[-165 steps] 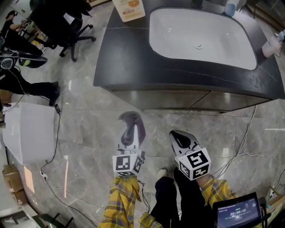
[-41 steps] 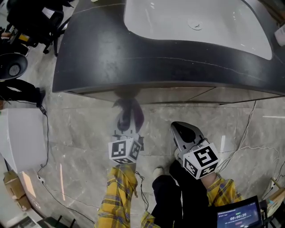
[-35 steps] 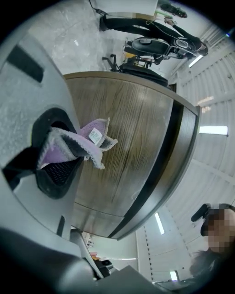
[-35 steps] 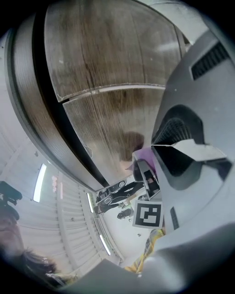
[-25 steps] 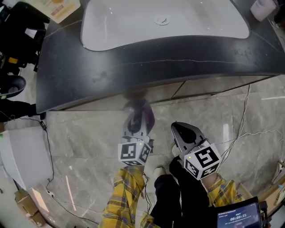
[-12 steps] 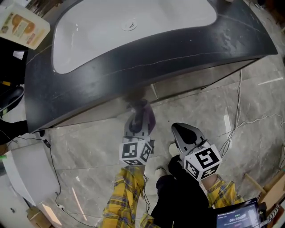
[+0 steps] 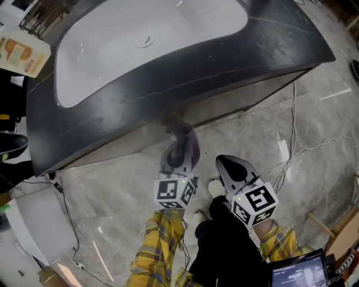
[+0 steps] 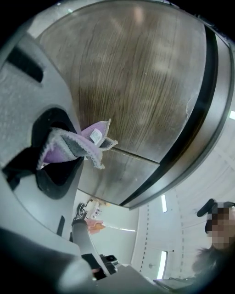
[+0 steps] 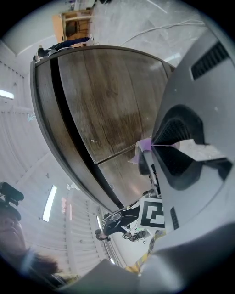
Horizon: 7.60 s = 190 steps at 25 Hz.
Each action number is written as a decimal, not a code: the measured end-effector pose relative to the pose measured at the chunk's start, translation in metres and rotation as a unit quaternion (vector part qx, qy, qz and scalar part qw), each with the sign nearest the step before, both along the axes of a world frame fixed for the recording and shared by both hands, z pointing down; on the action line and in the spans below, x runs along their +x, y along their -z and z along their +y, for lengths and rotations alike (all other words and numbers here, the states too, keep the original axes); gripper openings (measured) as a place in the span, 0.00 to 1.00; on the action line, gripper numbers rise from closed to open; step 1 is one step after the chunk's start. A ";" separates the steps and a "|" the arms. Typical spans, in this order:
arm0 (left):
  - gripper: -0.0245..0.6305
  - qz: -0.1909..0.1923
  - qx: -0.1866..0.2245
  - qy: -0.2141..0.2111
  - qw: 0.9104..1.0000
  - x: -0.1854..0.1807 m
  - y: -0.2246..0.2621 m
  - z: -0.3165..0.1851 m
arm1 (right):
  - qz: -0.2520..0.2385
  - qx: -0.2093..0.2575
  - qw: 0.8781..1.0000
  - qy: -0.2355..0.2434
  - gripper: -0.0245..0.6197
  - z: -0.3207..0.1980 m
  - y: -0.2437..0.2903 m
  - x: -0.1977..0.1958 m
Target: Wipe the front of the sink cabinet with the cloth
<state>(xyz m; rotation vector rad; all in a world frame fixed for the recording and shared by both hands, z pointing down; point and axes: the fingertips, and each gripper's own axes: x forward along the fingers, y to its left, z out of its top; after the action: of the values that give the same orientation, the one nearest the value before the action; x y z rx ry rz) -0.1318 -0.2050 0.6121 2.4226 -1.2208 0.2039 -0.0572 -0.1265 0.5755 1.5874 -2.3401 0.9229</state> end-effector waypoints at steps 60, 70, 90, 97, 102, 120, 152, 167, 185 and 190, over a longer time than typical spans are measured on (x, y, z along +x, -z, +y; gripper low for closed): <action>0.11 0.035 0.112 -0.008 0.993 -0.093 0.270 0.141 | 0.028 0.099 0.995 -0.007 0.05 0.081 0.224 -0.088; 0.11 0.020 0.105 0.041 0.993 -0.035 0.232 0.101 | 0.025 0.100 0.994 0.024 0.05 0.054 0.195 -0.027; 0.11 -0.021 0.091 0.095 0.991 0.033 0.188 0.027 | -0.003 0.065 0.996 0.055 0.05 0.000 0.148 0.063; 0.11 -0.025 0.086 0.114 0.989 0.046 0.175 0.010 | -0.008 0.058 0.997 0.057 0.05 -0.014 0.138 0.090; 0.11 -0.036 0.084 0.123 0.988 0.056 0.167 0.003 | -0.013 0.055 0.996 0.061 0.05 -0.017 0.134 0.106; 0.11 -0.040 0.086 0.071 0.993 0.164 0.149 -0.004 | -0.004 0.043 0.998 0.039 0.05 -0.018 0.113 0.195; 0.11 0.003 0.085 -0.086 0.993 0.395 0.138 0.001 | -0.001 0.013 0.995 -0.101 0.05 0.014 0.081 0.374; 0.11 0.006 0.094 -0.099 0.991 0.333 0.146 0.043 | -0.003 0.017 0.998 -0.061 0.05 0.010 0.084 0.298; 0.11 0.001 0.101 0.014 0.995 0.141 0.147 0.060 | 0.005 0.027 0.999 0.041 0.05 0.023 0.089 0.127; 0.11 -0.012 0.104 0.044 0.994 0.086 0.140 0.064 | 0.008 0.033 0.998 0.061 0.05 0.026 0.084 0.088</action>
<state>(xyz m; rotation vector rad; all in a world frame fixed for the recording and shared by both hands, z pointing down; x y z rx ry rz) -0.0460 -0.1410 0.4725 2.5406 -1.4189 0.0824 0.0306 -0.1004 0.4914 1.4510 -2.4491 0.8132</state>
